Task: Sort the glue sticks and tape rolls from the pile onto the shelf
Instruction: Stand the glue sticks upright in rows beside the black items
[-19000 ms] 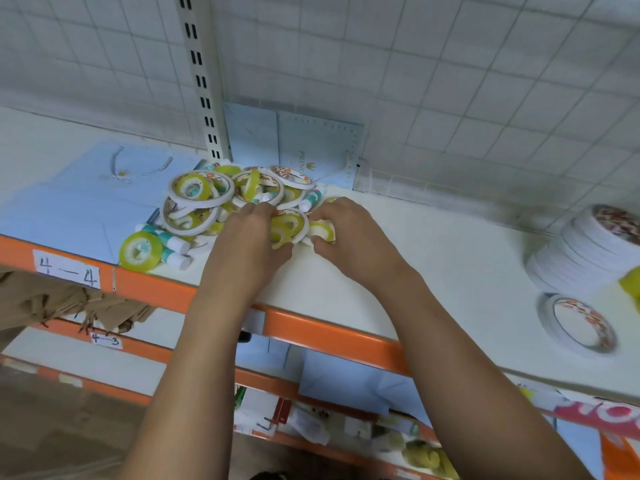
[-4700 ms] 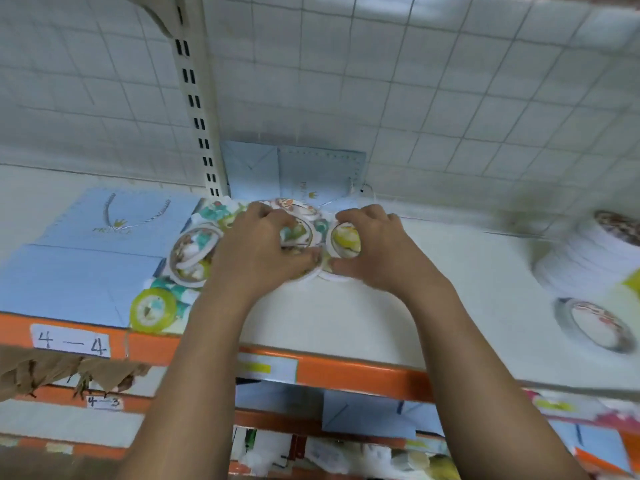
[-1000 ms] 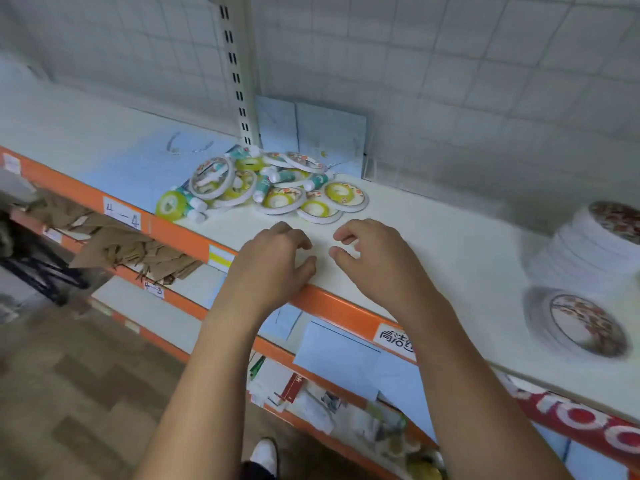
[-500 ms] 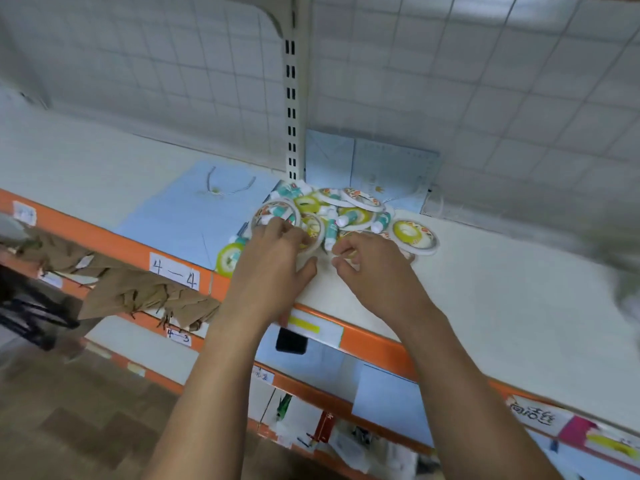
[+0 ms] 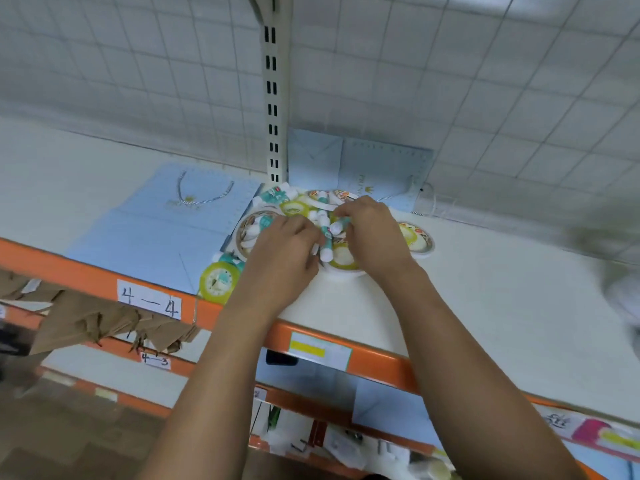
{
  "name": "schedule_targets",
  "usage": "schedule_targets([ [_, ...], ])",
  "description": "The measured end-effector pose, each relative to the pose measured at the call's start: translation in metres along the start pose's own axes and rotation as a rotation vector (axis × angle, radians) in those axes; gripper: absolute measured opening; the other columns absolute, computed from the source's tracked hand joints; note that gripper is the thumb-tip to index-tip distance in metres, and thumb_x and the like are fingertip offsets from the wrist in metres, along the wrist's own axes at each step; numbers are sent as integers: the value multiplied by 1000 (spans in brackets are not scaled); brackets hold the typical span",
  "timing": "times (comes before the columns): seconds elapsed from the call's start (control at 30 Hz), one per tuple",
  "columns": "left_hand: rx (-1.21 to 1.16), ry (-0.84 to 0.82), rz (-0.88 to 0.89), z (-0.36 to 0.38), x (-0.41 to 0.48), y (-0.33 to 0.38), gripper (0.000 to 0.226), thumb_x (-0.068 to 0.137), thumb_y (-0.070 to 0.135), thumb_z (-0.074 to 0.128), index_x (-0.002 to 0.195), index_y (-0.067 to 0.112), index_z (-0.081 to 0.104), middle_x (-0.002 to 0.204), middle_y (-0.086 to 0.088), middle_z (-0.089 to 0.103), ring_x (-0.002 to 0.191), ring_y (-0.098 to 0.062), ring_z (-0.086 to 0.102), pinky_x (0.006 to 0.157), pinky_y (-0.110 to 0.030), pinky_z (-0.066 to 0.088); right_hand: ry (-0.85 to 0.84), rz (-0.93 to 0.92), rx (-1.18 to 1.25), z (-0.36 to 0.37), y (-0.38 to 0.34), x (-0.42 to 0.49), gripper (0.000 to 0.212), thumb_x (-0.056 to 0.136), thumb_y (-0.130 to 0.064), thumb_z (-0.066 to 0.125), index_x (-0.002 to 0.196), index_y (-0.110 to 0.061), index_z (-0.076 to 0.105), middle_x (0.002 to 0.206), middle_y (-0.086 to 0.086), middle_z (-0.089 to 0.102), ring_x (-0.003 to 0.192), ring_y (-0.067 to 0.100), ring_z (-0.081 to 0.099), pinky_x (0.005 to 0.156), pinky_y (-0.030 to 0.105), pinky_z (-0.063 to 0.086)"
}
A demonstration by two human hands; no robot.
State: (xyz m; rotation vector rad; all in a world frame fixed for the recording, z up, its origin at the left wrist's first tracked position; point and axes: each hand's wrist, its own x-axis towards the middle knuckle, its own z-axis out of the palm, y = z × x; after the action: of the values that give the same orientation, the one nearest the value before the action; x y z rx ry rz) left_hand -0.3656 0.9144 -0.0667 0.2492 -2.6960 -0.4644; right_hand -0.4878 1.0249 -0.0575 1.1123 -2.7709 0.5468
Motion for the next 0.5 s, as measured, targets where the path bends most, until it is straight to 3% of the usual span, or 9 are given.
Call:
schedule_targets([
  [0.13,45,-79,34,5,9,-2,43,80,4,62,118,23,66,121,4,57,114,-25,44,96,-42,37,-86,-49,-123,15,8,10,37,89,-10,55,120,-30,63,122,9,50,113,33,47,95,38,41],
  [0.23,89,-95,55,11,14,-3,49,83,8,59,127,31,62,124,8,53,117,-23,39,92,-34,30,-48,-40,59,14,14,9,30,90,-14,61,117,-25,67,116,11,52,112,30,49,99,37,38],
  [0.37,114,-67,55,18,22,0,41,86,18,65,123,34,65,120,7,53,113,-22,40,80,-30,20,105,-64,308,-2,22,-3,25,94,-11,58,118,-12,66,114,11,64,108,26,56,86,21,36],
  [0.5,52,-38,82,23,30,7,33,87,25,66,120,28,66,123,5,56,118,-22,46,90,-35,31,193,-16,414,-17,33,-23,22,102,-28,46,114,-15,60,106,2,65,101,17,58,75,21,37],
])
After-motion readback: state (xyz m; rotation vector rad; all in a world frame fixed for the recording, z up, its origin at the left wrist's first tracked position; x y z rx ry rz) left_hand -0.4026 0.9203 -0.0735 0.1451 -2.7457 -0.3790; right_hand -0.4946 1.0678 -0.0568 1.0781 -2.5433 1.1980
